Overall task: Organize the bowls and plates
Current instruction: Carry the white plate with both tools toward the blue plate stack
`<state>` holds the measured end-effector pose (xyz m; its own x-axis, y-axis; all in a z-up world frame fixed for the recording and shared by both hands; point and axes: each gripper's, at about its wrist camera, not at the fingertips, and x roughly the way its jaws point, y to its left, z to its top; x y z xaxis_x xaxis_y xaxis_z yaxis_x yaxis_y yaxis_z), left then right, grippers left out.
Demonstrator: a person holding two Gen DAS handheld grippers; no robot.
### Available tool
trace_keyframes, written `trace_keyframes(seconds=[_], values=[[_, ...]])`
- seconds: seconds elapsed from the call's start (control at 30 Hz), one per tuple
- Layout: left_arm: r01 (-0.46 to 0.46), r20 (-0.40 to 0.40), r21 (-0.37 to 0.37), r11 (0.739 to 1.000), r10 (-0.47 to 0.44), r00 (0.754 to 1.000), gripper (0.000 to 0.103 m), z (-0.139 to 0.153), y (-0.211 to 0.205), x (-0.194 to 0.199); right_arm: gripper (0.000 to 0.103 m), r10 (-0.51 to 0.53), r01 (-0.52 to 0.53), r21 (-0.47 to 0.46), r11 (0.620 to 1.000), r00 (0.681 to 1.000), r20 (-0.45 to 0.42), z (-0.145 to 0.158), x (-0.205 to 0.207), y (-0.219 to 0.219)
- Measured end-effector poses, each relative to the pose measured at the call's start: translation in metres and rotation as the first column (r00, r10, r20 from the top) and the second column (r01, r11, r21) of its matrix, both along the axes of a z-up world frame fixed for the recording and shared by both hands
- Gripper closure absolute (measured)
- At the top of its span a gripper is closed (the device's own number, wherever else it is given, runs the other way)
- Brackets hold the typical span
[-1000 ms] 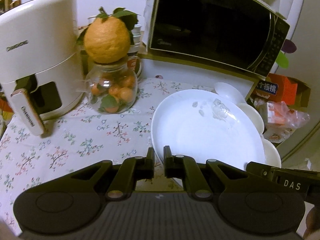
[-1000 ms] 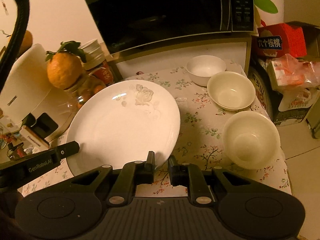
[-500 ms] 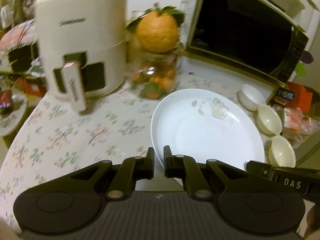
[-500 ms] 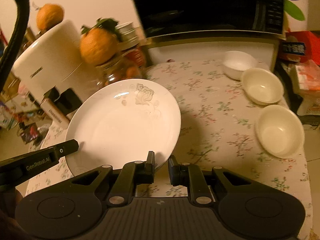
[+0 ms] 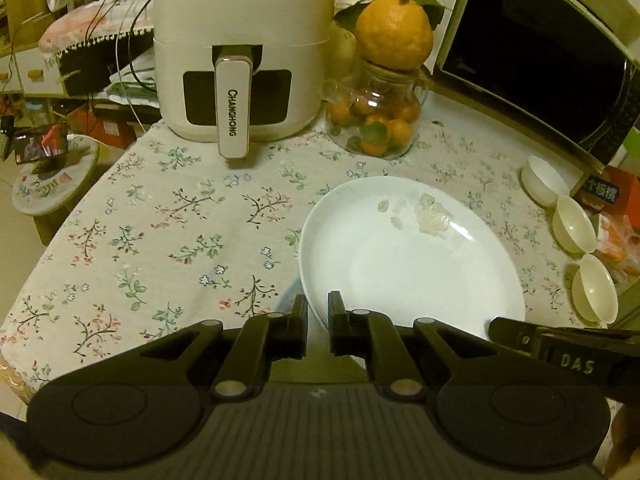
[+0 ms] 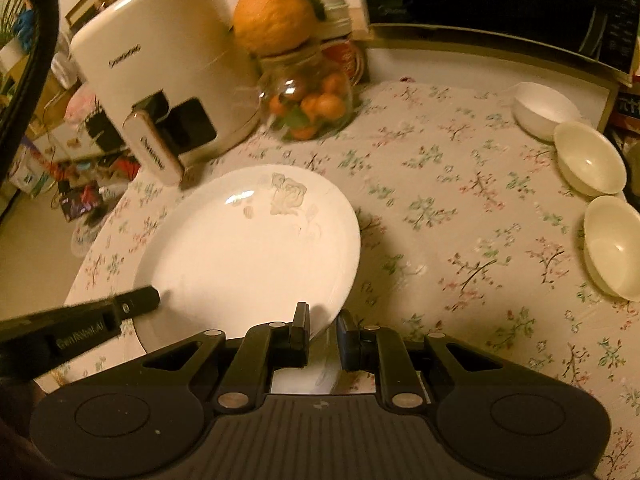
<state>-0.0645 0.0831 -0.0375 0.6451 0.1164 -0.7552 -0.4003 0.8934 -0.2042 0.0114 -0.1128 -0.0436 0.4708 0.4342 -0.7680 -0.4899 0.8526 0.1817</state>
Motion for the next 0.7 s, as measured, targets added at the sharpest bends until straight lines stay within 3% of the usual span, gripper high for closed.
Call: trace_keyframes(seconds=[0.7], values=[[0.001, -0.059, -0.007, 1.000, -0.001, 0.998, 0.095, -0.021, 0.001, -0.022, 0.088, 0.053, -0.055, -0.056, 0.997, 0.998, -0.036, -0.014, -0.019, 0.007]])
